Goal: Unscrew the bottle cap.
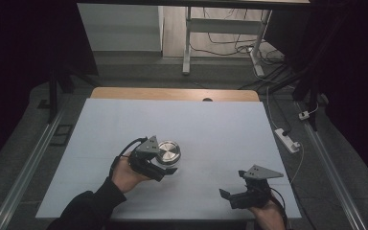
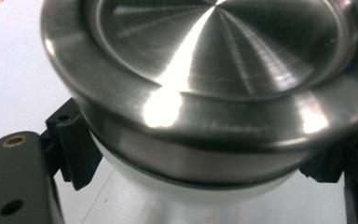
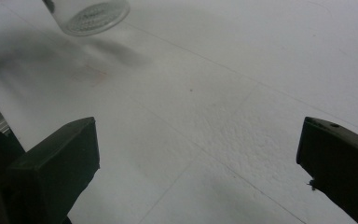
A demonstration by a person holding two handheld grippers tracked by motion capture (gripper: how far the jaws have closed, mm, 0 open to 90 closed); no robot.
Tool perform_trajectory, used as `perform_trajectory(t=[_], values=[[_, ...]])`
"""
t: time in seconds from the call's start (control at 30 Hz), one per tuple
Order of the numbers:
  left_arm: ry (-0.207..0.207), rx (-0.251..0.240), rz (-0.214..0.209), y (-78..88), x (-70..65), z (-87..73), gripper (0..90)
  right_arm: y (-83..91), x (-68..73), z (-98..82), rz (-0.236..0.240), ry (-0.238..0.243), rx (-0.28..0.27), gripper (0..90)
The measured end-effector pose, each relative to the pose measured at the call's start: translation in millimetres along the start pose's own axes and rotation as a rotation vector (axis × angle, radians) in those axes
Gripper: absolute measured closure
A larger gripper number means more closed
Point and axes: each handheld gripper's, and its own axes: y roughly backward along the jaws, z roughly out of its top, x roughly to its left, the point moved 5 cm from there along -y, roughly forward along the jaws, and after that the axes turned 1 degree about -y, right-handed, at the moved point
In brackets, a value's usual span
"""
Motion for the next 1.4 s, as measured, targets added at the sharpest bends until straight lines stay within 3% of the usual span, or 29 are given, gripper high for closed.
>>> perform_trajectory(t=[0.23, 0.7, 0.87, 1.13, 1.4], values=[[0.001, -0.011, -0.004, -0.6, -0.8, 2.2, 15.8, -3.8, 10.7, 9.3, 0.054, 0.025, -0.026, 0.0], [-0.011, -0.013, -0.005, -1.6, -2.6, 3.7, 15.8, -17.8, 29.5, 33.3, 0.097, 0.086, -0.050, 0.0], [-0.017, -0.011, -0.004, -1.0, -3.1, 4.2, 15.9, -23.6, 34.0, 42.7, 0.147, 0.066, -0.070, 0.0], [-0.016, -0.009, -0.006, -0.8, -3.2, 4.3, 15.8, -30.1, 41.5, 58.9, 0.162, 0.072, -0.075, 0.0], [-0.012, 0.012, -0.007, -2.7, -2.1, 3.0, 15.8, -41.4, 50.2, 73.7, 0.138, 0.103, -0.062, 0.0]])
